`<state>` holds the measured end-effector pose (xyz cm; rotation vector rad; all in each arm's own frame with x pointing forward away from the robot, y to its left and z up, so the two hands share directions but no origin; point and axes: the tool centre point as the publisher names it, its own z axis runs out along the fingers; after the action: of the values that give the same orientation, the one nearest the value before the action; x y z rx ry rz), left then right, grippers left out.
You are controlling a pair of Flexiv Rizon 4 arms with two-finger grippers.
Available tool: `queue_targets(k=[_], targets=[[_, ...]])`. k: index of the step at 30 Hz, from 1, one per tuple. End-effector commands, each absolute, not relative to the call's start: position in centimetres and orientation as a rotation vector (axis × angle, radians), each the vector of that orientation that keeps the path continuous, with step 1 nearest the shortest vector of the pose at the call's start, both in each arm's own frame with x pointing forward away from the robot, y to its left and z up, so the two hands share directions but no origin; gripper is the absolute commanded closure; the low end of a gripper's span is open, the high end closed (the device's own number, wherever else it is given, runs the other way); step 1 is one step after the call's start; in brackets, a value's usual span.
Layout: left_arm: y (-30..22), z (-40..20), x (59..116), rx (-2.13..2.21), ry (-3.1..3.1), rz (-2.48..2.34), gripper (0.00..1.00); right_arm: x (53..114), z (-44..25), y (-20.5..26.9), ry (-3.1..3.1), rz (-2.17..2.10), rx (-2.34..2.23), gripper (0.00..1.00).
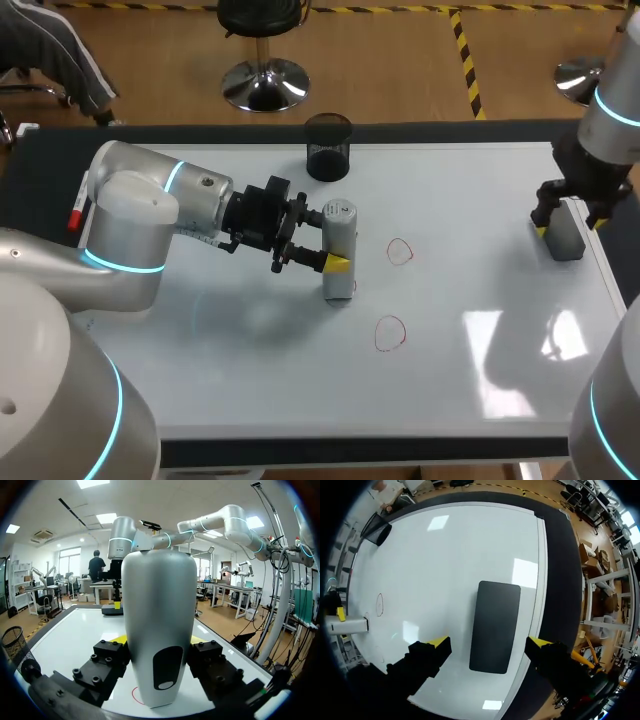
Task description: Pick up the inspection probe, press it on each red-marked spot on the whiteboard one by one, put down the probe, pick up the eraser, and wipe off all the red marks.
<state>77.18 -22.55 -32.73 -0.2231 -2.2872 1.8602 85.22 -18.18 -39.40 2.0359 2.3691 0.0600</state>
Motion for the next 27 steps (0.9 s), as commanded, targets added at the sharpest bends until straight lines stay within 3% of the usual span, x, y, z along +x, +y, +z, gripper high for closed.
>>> queue_targets(k=[1, 27], targets=[[-22.5, -33.3, 77.1, -0.222, -2.287, 1.860, 1.00, 85.3, -39.9, -17.9, 2.364, 0.046, 2.028, 0.00], [-22.5, -33.3, 77.1, -0.222, -2.287, 1.860, 1.00, 85.7, -41.6, -18.0, 2.318, 0.016, 2.032, 0.02]])
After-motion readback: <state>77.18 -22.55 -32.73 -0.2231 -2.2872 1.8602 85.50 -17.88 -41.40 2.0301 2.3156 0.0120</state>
